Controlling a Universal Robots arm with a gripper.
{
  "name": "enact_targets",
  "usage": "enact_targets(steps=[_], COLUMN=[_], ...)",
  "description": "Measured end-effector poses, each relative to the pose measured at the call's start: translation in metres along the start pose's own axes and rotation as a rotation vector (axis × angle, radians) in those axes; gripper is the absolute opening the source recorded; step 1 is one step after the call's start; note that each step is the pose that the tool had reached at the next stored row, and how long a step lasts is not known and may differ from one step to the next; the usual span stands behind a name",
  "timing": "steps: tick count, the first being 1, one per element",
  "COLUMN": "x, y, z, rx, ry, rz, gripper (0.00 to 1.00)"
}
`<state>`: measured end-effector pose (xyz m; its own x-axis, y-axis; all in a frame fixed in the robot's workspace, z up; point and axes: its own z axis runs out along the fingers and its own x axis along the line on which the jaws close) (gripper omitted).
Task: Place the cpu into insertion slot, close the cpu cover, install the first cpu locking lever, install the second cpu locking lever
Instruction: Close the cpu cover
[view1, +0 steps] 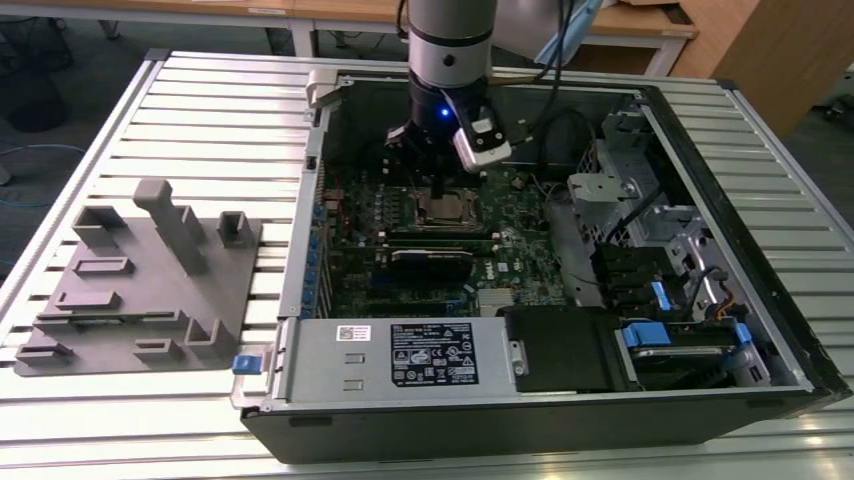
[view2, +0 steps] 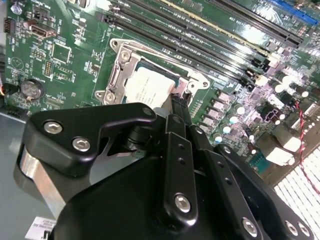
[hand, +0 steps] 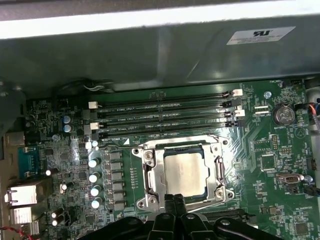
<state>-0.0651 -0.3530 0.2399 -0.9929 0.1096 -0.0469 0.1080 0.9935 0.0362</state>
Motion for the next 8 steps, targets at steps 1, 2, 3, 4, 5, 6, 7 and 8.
enact_targets(steps=[1,2,3,4,5,6,7,8], x=[0.0001,0.0002,0.0003,0.0003,0.0003,0.0003,0.0003,0.0003], y=[0.0000,-0.0001,-0.0001,-0.0001,-0.0001,-0.0001,-0.0001,-0.0001], z=[0.0014,0.0023,0.0028,0.0027,0.0027,0.0031,0.0034,0.0034], rx=[0.0001,0.0003,0.0005,0.0007,0.0007,0.0006,0.0005,0.0006], ry=[-0.0001,-0.0001,-0.0001,0.0000,0.0000,-0.0001,-0.0001,-0.0001], rz=[0.000,0.000,0.000,0.000,0.000,0.000,0.000,0.000], gripper=[0.10,0.10,0.10,0.10,0.10,0.10,0.10,0.10])
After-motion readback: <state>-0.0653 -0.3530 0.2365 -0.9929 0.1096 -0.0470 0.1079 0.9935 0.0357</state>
